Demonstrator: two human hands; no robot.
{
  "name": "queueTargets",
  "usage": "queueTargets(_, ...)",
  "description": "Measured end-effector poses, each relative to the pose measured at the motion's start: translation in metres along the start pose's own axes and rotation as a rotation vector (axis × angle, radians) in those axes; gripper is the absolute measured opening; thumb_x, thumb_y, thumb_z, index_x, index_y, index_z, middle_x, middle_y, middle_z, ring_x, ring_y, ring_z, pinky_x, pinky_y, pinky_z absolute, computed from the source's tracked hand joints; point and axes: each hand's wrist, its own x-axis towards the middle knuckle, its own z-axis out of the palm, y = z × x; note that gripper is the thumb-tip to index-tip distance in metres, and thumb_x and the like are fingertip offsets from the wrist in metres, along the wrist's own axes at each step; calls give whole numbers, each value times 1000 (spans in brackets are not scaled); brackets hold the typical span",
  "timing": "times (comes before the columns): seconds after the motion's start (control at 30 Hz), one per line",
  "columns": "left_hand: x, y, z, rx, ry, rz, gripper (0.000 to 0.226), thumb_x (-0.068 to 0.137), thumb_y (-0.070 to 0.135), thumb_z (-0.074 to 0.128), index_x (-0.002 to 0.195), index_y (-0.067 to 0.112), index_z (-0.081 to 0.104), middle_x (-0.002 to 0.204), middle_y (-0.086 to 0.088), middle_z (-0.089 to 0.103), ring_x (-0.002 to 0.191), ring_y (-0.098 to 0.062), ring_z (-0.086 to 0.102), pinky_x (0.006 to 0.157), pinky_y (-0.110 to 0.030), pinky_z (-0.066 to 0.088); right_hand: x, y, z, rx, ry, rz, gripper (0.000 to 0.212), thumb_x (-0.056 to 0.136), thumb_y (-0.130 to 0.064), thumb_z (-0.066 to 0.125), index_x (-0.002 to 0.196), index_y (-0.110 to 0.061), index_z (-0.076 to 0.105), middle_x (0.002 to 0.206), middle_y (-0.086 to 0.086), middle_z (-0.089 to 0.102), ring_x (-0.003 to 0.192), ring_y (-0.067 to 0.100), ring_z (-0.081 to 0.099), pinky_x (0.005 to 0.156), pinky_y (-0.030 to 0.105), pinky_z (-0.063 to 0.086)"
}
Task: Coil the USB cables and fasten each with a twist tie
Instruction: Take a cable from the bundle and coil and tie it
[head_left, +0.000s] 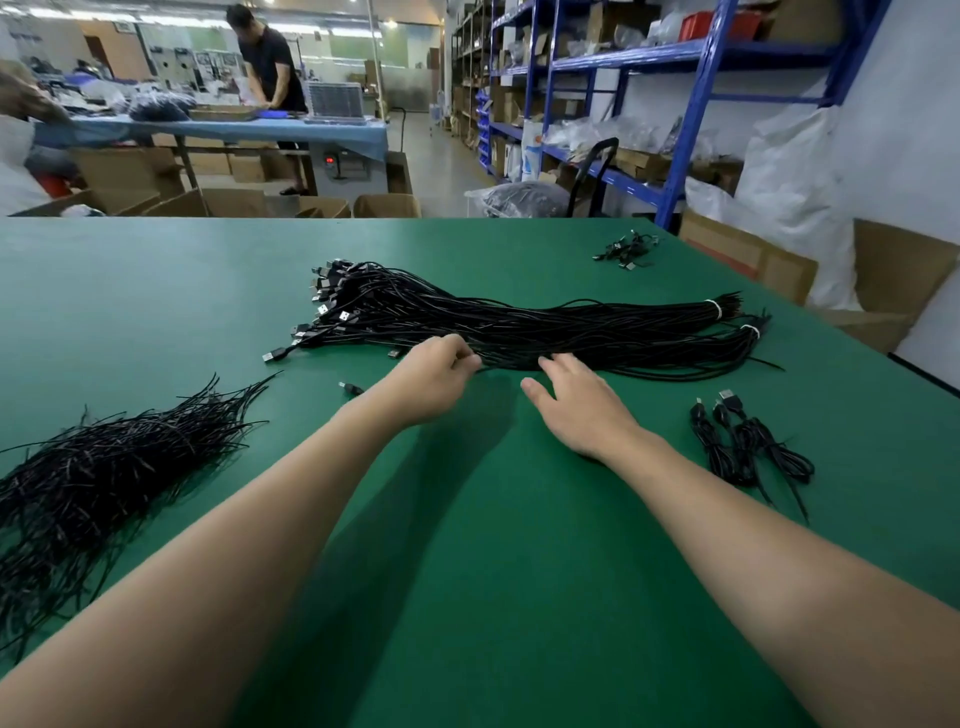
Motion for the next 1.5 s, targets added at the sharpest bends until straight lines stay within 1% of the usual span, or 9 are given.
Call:
queueTargets(0.2, -13, 23, -20, -25, 96, 62, 30, 103, 34, 52, 95, 18, 76, 63, 2, 56, 52, -14, 48, 51, -26, 39, 14, 11, 6, 14, 141, 32, 55, 101, -48, 48, 147, -21, 37, 149, 4, 39, 137, 26, 41, 111, 40, 36)
queueTargets(0.43, -29, 29, -32, -449, 154, -21, 33, 105, 32, 51, 92, 19, 78, 61, 6, 46, 39, -3, 30, 41, -16, 26, 23, 20, 8, 133, 104, 127, 66, 98, -61, 44, 151, -25, 27, 158, 2, 27, 136, 29, 43, 106, 44, 42)
queueTargets(0.63, -38, 25, -36, -570, 122, -90, 33, 105, 37, 50, 96, 20, 77, 58, 9, 42, 40, -2, 32, 44, -21, 26, 19, 21, 1, 196, 73, 152, 38, 97, -38, 56, 133, -27, 54, 150, -5, 37, 115, 19, 52, 86, 33, 41)
queueTargets(0.73, -43, 21, -27, -544, 135, -104, 33, 106, 34, 49, 95, 18, 77, 61, 5, 42, 42, -5, 29, 40, -19, 25, 6, 23, -1, 328, 340, 239, 24, 92, -21, 52, 96, -27, 75, 111, -14, 65, 77, 11, 55, 64, 24, 37)
queueTargets(0.8, -45, 18, -22, -541, 133, -117, 32, 106, 32, 49, 94, 19, 76, 59, 6, 42, 44, -7, 27, 40, -18, 24, -4, 25, -6, 308, 608, 337, 25, 86, -18, 47, 75, -21, 69, 81, -7, 72, 61, 15, 54, 51, 23, 36)
queueTargets(0.87, -47, 16, -19, -542, 127, -130, 32, 105, 32, 50, 93, 20, 76, 59, 7, 42, 44, -8, 27, 41, -19, 24, -4, 32, -13, 253, 746, 372, 13, 86, -19, 52, 89, -20, 64, 103, 2, 68, 91, 22, 58, 69, 33, 47)
queueTargets(0.97, -51, 16, -17, -551, 112, -133, 32, 105, 34, 50, 93, 22, 76, 61, 7, 42, 44, -6, 29, 42, -18, 25, 7, 50, -20, 128, 352, 464, 63, 91, -31, 62, 148, -23, 35, 163, 11, 20, 150, 30, 17, 118, 50, 23)
queueTargets(1.07, -55, 17, -19, -541, 103, -119, 32, 105, 35, 50, 93, 22, 76, 61, 7, 42, 44, -4, 30, 43, -18, 26, 19, 64, -21, 122, 80, 522, 83, 95, -50, 55, 160, -32, 8, 168, 8, -13, 155, 30, -13, 124, 53, 2)
queueTargets(1.5, -56, 20, -61, -563, 70, -78, 28, 105, 30, 52, 95, 17, 75, 48, 16, 40, 44, -5, 27, 42, -19, 21, 43, 89, -12, 38, 21, 455, 84, 85, -79, 48, 155, -40, 23, 169, 9, -7, 154, 28, -15, 122, 54, -1)
